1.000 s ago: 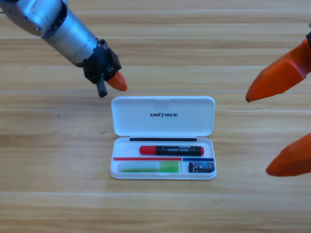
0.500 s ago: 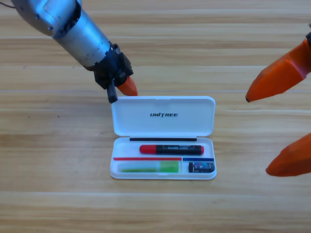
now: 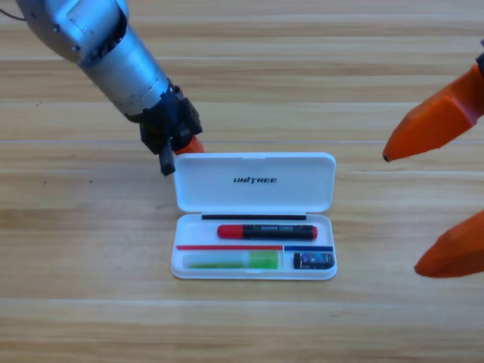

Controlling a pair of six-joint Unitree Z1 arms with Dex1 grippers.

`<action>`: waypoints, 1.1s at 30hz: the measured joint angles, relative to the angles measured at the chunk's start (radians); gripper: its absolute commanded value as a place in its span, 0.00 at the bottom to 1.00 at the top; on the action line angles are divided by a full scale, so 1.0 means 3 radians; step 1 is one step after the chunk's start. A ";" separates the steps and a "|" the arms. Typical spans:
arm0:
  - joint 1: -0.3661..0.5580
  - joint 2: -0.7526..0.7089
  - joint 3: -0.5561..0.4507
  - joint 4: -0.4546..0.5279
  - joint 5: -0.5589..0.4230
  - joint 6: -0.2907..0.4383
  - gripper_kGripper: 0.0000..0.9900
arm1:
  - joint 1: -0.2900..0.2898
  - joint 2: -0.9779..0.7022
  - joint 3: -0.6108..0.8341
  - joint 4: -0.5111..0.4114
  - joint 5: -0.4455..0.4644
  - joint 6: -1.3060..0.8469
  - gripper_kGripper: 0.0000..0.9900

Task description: Clean up eraser and pencils

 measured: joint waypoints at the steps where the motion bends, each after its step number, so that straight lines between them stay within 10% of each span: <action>1: -0.0002 0.0000 0.0000 0.0015 0.0000 0.0000 0.00 | 0.0000 0.0000 0.0000 0.0000 0.0000 0.0000 0.95; 33: -0.0417 -0.0197 -0.0001 0.0327 0.0033 -0.0091 0.00 | 0.0000 0.0000 0.0000 0.0000 0.0001 0.0000 0.95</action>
